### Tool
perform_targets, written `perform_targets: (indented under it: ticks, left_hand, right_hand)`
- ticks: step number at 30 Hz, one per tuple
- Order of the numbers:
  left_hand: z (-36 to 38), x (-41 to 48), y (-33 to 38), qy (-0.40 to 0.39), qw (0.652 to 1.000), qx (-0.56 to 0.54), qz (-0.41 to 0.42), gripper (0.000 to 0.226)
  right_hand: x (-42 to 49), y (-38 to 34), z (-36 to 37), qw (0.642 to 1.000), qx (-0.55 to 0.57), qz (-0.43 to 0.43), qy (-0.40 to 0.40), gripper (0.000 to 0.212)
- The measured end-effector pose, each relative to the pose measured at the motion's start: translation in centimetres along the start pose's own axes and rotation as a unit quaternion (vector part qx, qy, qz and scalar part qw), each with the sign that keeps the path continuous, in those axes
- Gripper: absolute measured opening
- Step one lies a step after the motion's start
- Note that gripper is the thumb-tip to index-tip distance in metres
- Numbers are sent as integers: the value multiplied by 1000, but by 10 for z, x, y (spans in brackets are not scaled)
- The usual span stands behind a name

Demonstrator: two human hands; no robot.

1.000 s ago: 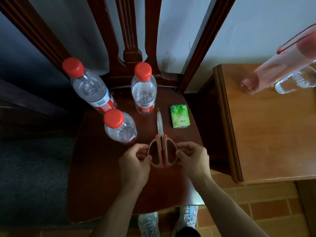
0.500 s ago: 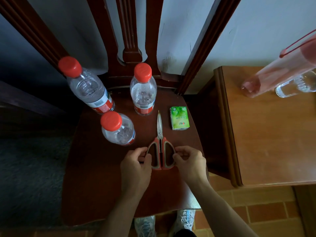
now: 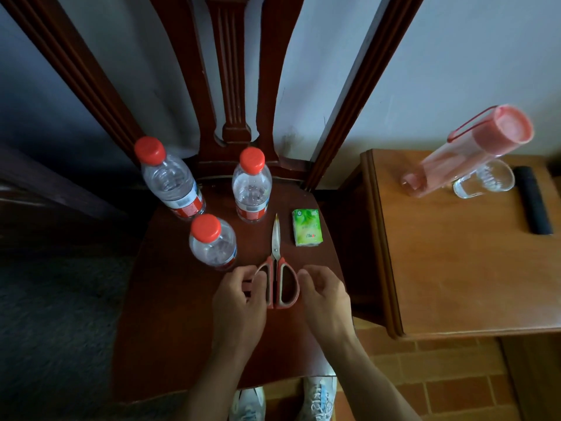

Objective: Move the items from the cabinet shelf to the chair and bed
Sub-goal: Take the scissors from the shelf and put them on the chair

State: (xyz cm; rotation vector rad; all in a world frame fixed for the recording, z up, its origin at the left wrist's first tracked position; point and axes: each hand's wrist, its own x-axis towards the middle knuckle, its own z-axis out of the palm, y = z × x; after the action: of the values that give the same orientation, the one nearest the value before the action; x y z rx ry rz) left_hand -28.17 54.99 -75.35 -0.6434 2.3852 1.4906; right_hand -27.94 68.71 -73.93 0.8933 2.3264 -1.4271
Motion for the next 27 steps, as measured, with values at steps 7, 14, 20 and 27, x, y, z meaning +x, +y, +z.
perform_targets:
  ticks: [7,14,20,27]
  left_hand:
    - [-27,-30,65,-10,993,-116,12,18]
    - [-59,-64,137,7,985,-165,42,19]
    - [-90,-114,213,-12,977,-200,78,27]
    - [-137,-173,290,6,966,-238,101,32]
  right_hand:
    - [-35,-42,-30,994,97,-52,7,34]
    - [-80,-96,-74,980,192,-56,7,54]
    - [-133,-159,-135,970,228,-87,6,43]
    - [-194,-222,-204,947,300,-106,42,45]
